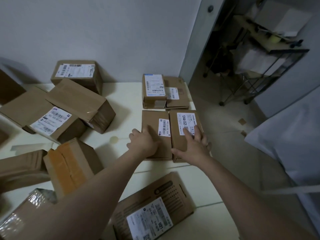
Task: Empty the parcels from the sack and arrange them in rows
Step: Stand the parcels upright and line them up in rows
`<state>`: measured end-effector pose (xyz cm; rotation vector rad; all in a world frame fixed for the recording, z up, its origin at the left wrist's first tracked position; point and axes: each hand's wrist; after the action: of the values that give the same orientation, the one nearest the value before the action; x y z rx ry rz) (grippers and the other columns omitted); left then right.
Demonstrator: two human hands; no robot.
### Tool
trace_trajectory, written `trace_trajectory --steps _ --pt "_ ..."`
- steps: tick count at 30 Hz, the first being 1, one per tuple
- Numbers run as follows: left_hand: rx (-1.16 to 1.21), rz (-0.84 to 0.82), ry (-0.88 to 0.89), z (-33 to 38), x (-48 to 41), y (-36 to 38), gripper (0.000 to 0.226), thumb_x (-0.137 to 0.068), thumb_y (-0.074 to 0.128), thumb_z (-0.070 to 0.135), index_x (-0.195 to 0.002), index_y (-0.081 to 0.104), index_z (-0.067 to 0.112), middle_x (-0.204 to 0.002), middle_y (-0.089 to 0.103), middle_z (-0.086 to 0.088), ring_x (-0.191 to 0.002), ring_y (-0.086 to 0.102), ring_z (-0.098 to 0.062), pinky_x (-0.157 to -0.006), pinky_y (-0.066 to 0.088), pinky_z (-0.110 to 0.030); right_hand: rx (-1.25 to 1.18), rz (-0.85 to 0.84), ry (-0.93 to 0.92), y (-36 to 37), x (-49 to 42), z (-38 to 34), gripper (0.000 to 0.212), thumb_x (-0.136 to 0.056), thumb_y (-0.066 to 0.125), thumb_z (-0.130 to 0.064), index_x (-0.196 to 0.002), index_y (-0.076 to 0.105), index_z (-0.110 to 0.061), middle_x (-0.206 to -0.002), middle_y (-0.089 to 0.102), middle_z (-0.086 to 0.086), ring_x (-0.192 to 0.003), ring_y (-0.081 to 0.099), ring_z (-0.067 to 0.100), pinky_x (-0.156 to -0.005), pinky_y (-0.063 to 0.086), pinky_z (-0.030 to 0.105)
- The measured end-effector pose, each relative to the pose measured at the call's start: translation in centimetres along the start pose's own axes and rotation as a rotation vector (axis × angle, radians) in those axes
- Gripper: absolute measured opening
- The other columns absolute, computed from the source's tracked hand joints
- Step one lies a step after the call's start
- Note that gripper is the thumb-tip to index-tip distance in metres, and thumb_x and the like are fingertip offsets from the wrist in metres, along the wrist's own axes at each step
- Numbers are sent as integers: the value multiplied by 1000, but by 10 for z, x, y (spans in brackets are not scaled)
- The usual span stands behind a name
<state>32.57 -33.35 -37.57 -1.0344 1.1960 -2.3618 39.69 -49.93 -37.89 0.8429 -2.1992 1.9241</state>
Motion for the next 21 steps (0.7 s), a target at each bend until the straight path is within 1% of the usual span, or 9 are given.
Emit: trace_trajectory --steps 2,5,8,10,13,14,16,18,21 --pt "0 209 62 -8 -6 -20 65 -93 56 41 -149 29 22 -140 35 -16 -129 33 -36 -104 33 -44 13 96 -32 -6 -1 -13 95 -78 54 -75 -154 14 -32 -162 -15 3 -148 -16 35 -117 4 63" --pt "69 644 172 -19 -20 -70 60 -90 61 29 -145 40 19 -135 40 -16 -120 38 -35 -99 33 -39 -92 276 -220 -23 -5 -67 87 -82 57 -67 -152 22 -28 -161 -2 3 -148 -5 32 -119 11 55" --pt "151 858 56 -33 -35 -117 54 -88 59 24 -139 43 21 -138 38 -15 -124 35 -35 -101 28 -42 -198 222 -449 -35 -18 -143 93 -82 67 -54 -154 15 -27 -161 0 1 -147 0 28 -119 16 44" --pt "232 903 -122 -55 -46 -139 53 -89 54 24 -141 42 21 -146 33 -16 -133 30 -36 -106 23 -44 -163 127 -556 -31 -26 -193 106 -76 73 -53 -155 5 -29 -162 -6 1 -147 -3 29 -119 17 46" --pt "373 818 -314 -99 -60 -158 48 -99 43 31 -145 41 19 -153 28 -17 -139 25 -36 -112 21 -46 -46 6 -655 -9 -31 -251 115 -74 74 -56 -153 -5 -32 -160 -12 5 -146 0 37 -116 22 55" --pt "411 798 -337 -112 -64 -162 46 -101 40 31 -145 42 18 -152 30 -18 -139 26 -36 -112 21 -46 -22 0 -664 -2 -33 -262 112 -76 74 -54 -154 -3 -32 -159 -8 7 -144 7 39 -113 28 55" --pt "463 835 -320 -131 -69 -166 43 -103 37 28 -144 43 17 -149 33 -19 -136 28 -37 -111 23 -45 -68 83 -666 3 -38 -265 100 -78 70 -53 -153 9 -31 -152 10 9 -137 26 36 -106 39 47" --pt "499 900 -296 -140 -76 -168 41 -103 36 25 -142 45 15 -145 37 -19 -134 31 -37 -110 24 -43 -255 174 -654 0 -44 -245 87 -78 66 -53 -150 23 -31 -143 25 6 -129 39 27 -102 43 39" --pt "530 906 -286 -141 -89 -163 40 -102 37 22 -140 46 15 -143 39 -19 -131 33 -36 -109 25 -41 -578 160 -559 -5 -53 -204 76 -77 60 -50 -146 35 -29 -138 35 3 -120 48 17 -103 45 38"
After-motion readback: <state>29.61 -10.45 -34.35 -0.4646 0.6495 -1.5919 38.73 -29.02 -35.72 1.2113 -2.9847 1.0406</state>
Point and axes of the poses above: each hand's wrist, its own x-axis away from the middle knuckle, its own y-axis out of the palm, z = x × y
